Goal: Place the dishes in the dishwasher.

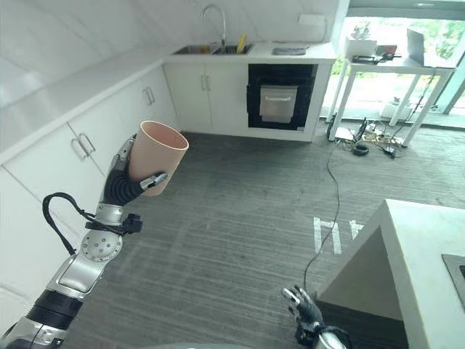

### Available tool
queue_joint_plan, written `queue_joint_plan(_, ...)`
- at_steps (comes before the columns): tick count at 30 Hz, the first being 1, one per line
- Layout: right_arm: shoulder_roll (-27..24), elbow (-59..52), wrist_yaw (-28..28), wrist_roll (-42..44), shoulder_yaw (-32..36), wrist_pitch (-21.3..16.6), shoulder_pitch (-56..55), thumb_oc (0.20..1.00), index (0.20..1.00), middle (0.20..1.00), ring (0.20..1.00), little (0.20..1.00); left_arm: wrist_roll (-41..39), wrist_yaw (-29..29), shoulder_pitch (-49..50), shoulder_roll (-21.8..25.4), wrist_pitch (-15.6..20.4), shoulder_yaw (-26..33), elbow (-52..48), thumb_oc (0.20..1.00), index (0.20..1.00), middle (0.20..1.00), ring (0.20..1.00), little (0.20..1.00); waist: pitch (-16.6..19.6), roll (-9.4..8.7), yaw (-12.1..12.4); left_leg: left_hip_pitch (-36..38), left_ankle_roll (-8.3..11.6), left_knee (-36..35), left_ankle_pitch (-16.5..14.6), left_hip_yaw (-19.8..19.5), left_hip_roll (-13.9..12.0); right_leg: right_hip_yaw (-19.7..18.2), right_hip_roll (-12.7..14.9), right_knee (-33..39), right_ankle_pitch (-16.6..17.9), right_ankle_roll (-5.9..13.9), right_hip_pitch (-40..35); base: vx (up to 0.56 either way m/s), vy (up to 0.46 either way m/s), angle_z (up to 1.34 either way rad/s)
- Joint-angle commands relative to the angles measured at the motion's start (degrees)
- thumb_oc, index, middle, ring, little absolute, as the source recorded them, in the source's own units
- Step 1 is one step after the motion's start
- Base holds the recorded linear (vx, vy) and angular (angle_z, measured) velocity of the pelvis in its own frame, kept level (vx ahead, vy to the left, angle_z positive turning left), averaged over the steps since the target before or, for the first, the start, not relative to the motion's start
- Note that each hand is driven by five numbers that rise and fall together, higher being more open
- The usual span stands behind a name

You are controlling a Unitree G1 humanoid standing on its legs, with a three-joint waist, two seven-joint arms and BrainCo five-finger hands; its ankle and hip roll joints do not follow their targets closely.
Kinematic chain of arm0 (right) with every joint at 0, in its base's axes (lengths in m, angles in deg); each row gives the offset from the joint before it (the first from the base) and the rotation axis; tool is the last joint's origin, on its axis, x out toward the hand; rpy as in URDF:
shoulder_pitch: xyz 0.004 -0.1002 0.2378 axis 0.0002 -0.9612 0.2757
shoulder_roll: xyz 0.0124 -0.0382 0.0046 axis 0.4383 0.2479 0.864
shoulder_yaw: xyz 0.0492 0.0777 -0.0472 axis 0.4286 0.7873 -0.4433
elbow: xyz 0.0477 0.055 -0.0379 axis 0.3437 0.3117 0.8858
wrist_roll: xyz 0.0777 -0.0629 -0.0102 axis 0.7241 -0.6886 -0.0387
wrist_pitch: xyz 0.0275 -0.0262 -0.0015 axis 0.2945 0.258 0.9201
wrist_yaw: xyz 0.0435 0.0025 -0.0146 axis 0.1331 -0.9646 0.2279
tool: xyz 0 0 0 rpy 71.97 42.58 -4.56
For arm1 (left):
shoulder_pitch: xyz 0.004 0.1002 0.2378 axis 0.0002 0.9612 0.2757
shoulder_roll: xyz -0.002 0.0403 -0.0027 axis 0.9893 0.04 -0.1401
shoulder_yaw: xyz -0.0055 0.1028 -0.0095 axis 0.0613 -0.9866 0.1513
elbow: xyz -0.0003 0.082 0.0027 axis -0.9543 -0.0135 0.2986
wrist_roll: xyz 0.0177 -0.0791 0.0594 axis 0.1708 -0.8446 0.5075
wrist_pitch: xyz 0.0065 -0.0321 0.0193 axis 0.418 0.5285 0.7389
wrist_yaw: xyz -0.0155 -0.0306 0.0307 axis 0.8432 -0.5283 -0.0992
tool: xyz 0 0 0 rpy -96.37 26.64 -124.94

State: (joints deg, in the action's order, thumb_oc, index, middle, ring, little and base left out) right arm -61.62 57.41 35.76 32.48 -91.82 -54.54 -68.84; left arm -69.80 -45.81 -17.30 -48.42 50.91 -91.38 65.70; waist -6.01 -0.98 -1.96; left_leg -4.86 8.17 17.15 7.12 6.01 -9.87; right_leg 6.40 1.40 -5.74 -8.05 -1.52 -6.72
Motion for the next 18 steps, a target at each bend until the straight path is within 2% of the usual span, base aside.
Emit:
queue_joint_plan(1, -0.85, 1.43, 1.57, -0.37, 0.38, -2.72, 1.91, 1.0, 1.0, 1.0, 1.0, 1.0, -2.71, -0.16, -4.9, 0.88, 3.2, 3.38, -0.84, 0.2, 0.2, 0.2, 0.2, 0.2, -1.53, 0.46, -1.44, 0.23, -4.79, -6.63, -0.79, 0.86, 5.9, -2.17, -3.55, 1.44, 2.12, 2.06, -2.78, 0.51, 0.189, 0.25)
queue_joint_plan(3, -1.07, 0.88, 0.99, -0.56, 0.12, -2.03, 1.14, 1.0, 1.0, 1.0, 1.0, 1.0, -4.63, -1.05, -4.14, 0.56, 3.15, 3.55, -1.18, 0.2, 0.2, 0.2, 0.2, 0.2, -1.79, 1.06, -0.67, -2.18, -3.14, -13.96, 4.71, 1.61, 4.1, -0.29, -3.24, 2.88, 1.8, 2.06, -4.83, 0.48, 0.199, 0.13)
queue_joint_plan(5, -1.44, 0.9, 1.2, 0.14, 0.09, -2.02, 0.21, 1.0, 1.0, 1.0, 1.0, 1.0, -4.56, -1.34, -3.54, 0.36, 3.82, 3.72, -0.64, 0.2, 0.2, 0.2, 0.2, 0.2, -1.88, 1.24, -0.76, -3.79, -2.12, -16.22, 7.41, 4.2, 2.42, 1.81, -2.61, 3.38, 1.7, 2.32, -5.7, 0.53, 0.244, -0.07)
queue_joint_plan(6, -1.58, 1.1, 1.45, -0.16, 0.01, -2.04, -0.45, 1.0, 1.0, 1.0, 1.0, 1.0, -4.19, -1.26, -3.32, 0.09, 4.62, 3.7, 0.22, 0.2, 0.2, 0.2, 0.2, 0.2, -1.47, 1.3, -1.41, -2.85, -1.68, -17.41, 5.77, 7.39, 1.91, 3.65, -1.39, 2.24, 0.1, 3.12, -6.17, 0.62, 0.356, -0.12)
queue_joint_plan(7, -1.53, 1.3, 1.21, -0.4, -0.26, -1.91, -0.52, 1.0, 1.0, 1.0, 1.0, 1.0, -3.78, -1.14, -3.15, 0.17, 4.82, 3.76, 0.65, 0.2, 0.2, 0.2, 0.2, 0.2, -1.5, 1.48, -1.27, -2.56, -2.8, -17.57, 4.75, 7.68, 1.98, 3.68, -1.09, 0.57, -0.83, 3.22, -6.03, 0.7, 0.438, -0.09)
queue_joint_plan(8, -1.29, 1.89, 0.63, 0.47, -0.22, -1.04, -0.36, 1.0, 1.0, 1.0, 1.0, 1.0, -3.71, -1.35, -2.99, 0.41, 4.78, 3.57, 1.29, 0.2, 0.2, 0.2, 0.2, 0.2, -1.14, 1.27, -0.66, -1.97, -4.16, -16.75, 1.5, 5.98, 3.36, 2.61, -0.35, -1.48, -2.54, 3.79, -6.81, 0.52, 0.352, -0.08)
queue_joint_plan(9, -0.94, 2.45, 0.59, 1.44, 0.01, -0.85, -0.44, 1.0, 1.0, 1.0, 1.0, 1.0, -3.71, -1.5, -3.07, 0.48, 5.38, 3.51, 1.78, 0.2, 0.2, 0.2, 0.2, 0.2, -0.78, 1.08, -0.07, -1.73, -5.04, -15.79, -0.18, 4.27, 4.69, 1.81, 0.05, -2.62, -3.57, 4.21, -7.7, 0.57, 0.345, -0.36)
queue_joint_plan(11, -0.08, 3.31, 0.28, 2.23, 0.59, -1.95, -1.13, 1.0, 1.0, 1.0, 1.0, 1.0, -3.54, -2.83, -3.78, 0.48, 5.9, 3.5, 2.33, 0.2, 0.2, 0.2, 0.2, 0.2, 0.04, 0.79, 0.19, -1.02, -6.55, -14.54, -2.23, 3.6, 6.45, 1.63, 0.86, -5.02, -2.76, 5.3, -7.71, 0.46, 0.293, -0.78)
queue_joint_plan(14, 1.33, 2.42, -0.92, 3.01, 1.62, -3.32, -2.39, 1.0, 1.0, 1.0, 1.0, 1.0, -2.53, -4.38, -6.69, 0.57, 5.21, 1.3, 3.74, 0.2, 0.2, 0.2, 0.2, 0.2, 0.8, 0.39, -0.56, 1.62, -10.03, -14.42, -5.1, 3.03, 10.16, 1.61, 3.95, -19.11, 5.05, 9.59, -4.41, 0.46, 0.358, 0.2)
queue_joint_plan(15, 2.15, 0.33, -2.0, 2.84, 1.53, -3.05, -3.3, 1.0, 1.0, 1.0, 1.0, 1.0, -1.79, -3.93, -7.95, 1.04, 4.24, -0.32, 4.44, 0.2, 0.2, 0.2, 0.2, 0.2, 0.65, 0.75, -1.27, 3.07, -11.67, -14.29, -6.87, 2.75, 11.48, 1.64, 5.48, -29.55, 9.44, 11.46, -0.44, 0.53, 0.444, 1.07)
queue_joint_plan(16, 2.89, -0.1, -1.43, 1.58, 0.9, -2.71, -3.18, 1.0, 1.0, 1.0, 1.0, 1.0, -2.19, -3.35, -8.09, 1.98, 3.92, -1.12, 4.89, 0.2, 0.2, 0.2, 0.2, 0.2, -0.43, 1.76, -1.5, 6.75, -12.59, -14.74, -8.24, 3.46, 12.37, 2.91, 8.11, -39.21, 12.97, 11.27, 7.72, 0.51, 0.377, 0.7)
queue_joint_plan(17, 2.9, 0.14, -0.87, 1.1, 0.67, -2.65, -2.85, 1.0, 1.0, 1.0, 1.0, 1.0, -2.37, -3.2, -7.9, 2.11, 4.18, -1.15, 4.66, 0.2, 0.2, 0.2, 0.2, 0.2, -0.61, 2.03, -1.59, 7.22, -12.53, -14.98, -8.32, 3.54, 12.29, 3.18, 6.76, -38.14, 12.67, 11.1, 9.1, 0.48, 0.198, -0.11)
queue_joint_plan(18, 2.58, -0.62, -0.3, 0.59, -0.01, -2.19, -2.56, 1.0, 1.0, 1.0, 1.0, 1.0, -2.26, -3.14, -6.87, 2.71, 5.06, -0.5, 3.7, 0.2, 0.2, 0.2, 0.2, 0.2, -1.57, 2.03, -2.68, 9.73, -12.44, -15.83, -8.78, 2.93, 12.83, 4.06, 2.95, -33.56, 11.73, 10.72, 12.56, 0.42, -0.056, -0.55)
